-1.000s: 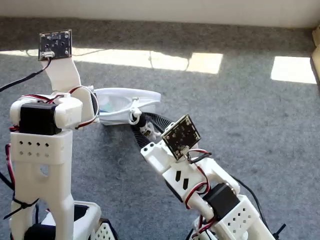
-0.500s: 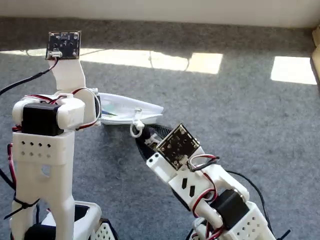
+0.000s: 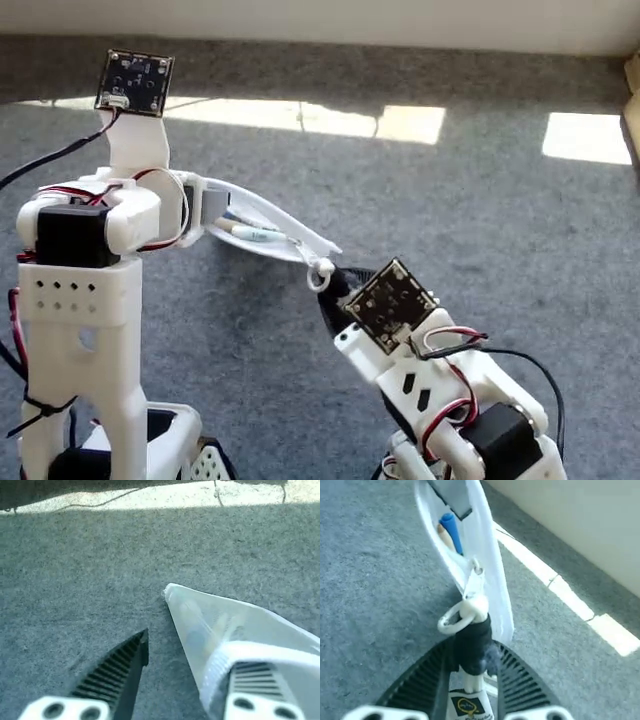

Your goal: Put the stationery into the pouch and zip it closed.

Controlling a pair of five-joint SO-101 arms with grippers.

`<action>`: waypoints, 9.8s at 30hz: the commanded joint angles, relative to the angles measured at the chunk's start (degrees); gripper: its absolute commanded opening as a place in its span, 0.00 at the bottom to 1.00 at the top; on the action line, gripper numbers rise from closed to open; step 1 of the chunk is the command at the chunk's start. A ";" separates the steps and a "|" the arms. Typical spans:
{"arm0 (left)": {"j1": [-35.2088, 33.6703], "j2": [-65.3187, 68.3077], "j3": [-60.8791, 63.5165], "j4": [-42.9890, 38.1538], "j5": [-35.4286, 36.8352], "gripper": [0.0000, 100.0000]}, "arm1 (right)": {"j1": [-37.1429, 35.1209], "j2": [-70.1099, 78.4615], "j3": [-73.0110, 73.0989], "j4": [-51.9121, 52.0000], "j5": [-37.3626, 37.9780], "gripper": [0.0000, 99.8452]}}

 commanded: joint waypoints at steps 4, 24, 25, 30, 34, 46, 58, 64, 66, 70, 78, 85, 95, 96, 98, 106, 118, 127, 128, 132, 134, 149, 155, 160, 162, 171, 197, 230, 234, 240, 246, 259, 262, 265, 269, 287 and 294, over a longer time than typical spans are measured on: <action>-0.22 -1.27 -1.27 -3.96 -5.19 0.26 | 5.93 -0.84 -5.49 0.13 0.53 0.00; 21.32 -0.75 -1.27 -16.44 -15.74 0.29 | 6.11 -0.92 -5.49 13.76 6.86 0.00; 22.90 -0.75 -1.19 -16.53 -16.53 0.29 | 6.11 -0.92 -5.49 14.81 7.82 0.00; 29.58 -0.75 -1.19 -17.58 -17.23 0.29 | 6.11 -7.96 -5.14 17.36 12.92 0.00; 33.63 -1.19 -1.19 -17.41 -17.05 0.29 | 6.11 -12.79 -5.05 17.45 13.27 0.00; 36.62 -1.27 -8.92 -12.13 -16.88 0.26 | 6.20 -11.91 -5.05 16.92 13.27 0.00; 30.46 -1.36 -17.54 3.25 -17.49 0.28 | 11.12 -11.82 -5.41 15.96 13.27 0.00; 30.46 -1.36 -19.03 11.25 -22.51 0.28 | 14.90 -11.74 -4.97 12.88 13.27 0.00; 31.52 -1.36 -18.33 11.69 -22.59 0.28 | 14.99 -11.74 -4.97 12.79 13.19 0.00; 34.51 -1.36 -14.55 11.60 -24.00 0.28 | 14.99 -11.74 -4.97 12.79 12.92 0.00; 40.40 -1.36 -10.77 11.60 -25.05 0.28 | 14.99 -11.74 -4.97 12.70 12.84 0.00; 40.84 -1.36 -8.22 11.34 -24.88 0.28 | 14.99 -11.74 -4.88 11.47 12.84 0.00; 40.84 -16.75 0.75 8.18 -22.68 0.26 | 14.99 -11.74 -4.88 11.47 12.75 0.00; 40.75 -19.12 3.47 6.24 -22.68 0.26 | 14.99 -11.74 -4.88 11.47 12.75 0.00; 40.48 -22.90 9.45 1.76 -22.68 0.26 | 14.90 -11.74 -4.88 11.47 12.75 0.00; 40.75 -24.92 24.40 -13.63 -22.68 0.26 | 14.90 -11.74 -4.88 11.47 12.75 0.00; 41.80 -24.92 36.26 -29.19 -22.68 0.25 | 14.81 -11.74 -4.88 11.47 12.75 0.00; 43.82 -25.36 38.55 -32.62 -19.34 0.19 | 14.81 -11.74 -4.88 11.56 12.75 0.00; 43.74 -25.36 38.64 -32.88 -19.34 0.17 | 14.81 -11.74 -4.88 11.56 12.75 0.00; 43.91 -25.36 39.78 -32.97 -19.34 0.11 | 14.81 -11.74 -4.88 11.56 11.25 0.00; 43.91 -25.36 39.96 -32.88 -19.34 0.10 | 14.90 -11.74 -4.97 11.47 11.16 0.00; 41.63 -25.45 41.71 -32.88 -17.05 0.01 | 29.76 -11.91 0.66 -1.01 11.16 0.00; 35.12 -25.45 41.54 -33.05 -13.45 0.01 | 36.44 -12.18 5.93 -9.54 11.16 0.00; 34.68 -25.45 41.54 -32.79 -13.63 0.00 | 38.55 -12.09 6.64 -11.65 11.16 0.00; 34.68 -25.45 41.63 -32.79 -13.80 0.00 | 38.64 -12.18 6.90 -12.53 11.16 0.00; 33.27 -25.45 41.36 -31.74 -16.97 0.00 | 45.49 -11.74 13.23 -23.43 11.16 0.00; 26.86 -39.16 36.88 -20.92 -18.64 0.00 | 55.87 -12.09 14.11 -29.23 11.43 0.00; 9.36 -39.60 47.60 -43.16 -27.08 0.00 | 34.77 -12.18 13.58 -15.87 -3.34 0.36; 12.62 -39.60 50.42 -44.22 -26.90 0.00 | 34.77 -12.18 13.67 -15.87 -3.43 0.36; 20.35 -39.60 50.33 -39.30 -26.73 0.01 | 34.77 -12.18 13.76 -15.87 -3.43 0.36; 26.33 -39.69 49.45 -34.20 -23.30 0.18 | 34.77 -12.18 13.76 -15.87 -3.34 0.36; 29.93 -39.87 37.41 -23.74 -11.34 0.26 | 34.77 -12.18 13.67 -15.69 -3.60 0.36; 29.93 -43.12 37.49 -23.74 -11.34 0.23 | 34.77 -12.18 13.67 -15.60 -3.60 0.36; 30.02 -49.45 37.58 -23.74 -11.34 0.19 | 34.77 -12.18 13.67 -15.60 -3.60 0.32; 29.23 -58.33 40.40 -23.65 -11.34 0.17 | 34.86 -12.26 13.85 -15.52 -3.60 0.20; 8.57 -73.80 62.90 -23.74 -11.34 0.01 | 34.15 -12.26 26.51 -11.12 -3.78 0.03; 8.40 -73.80 72.22 -23.74 -11.60 0.01 | 29.41 -12.26 36.35 -11.65 -3.78 0.03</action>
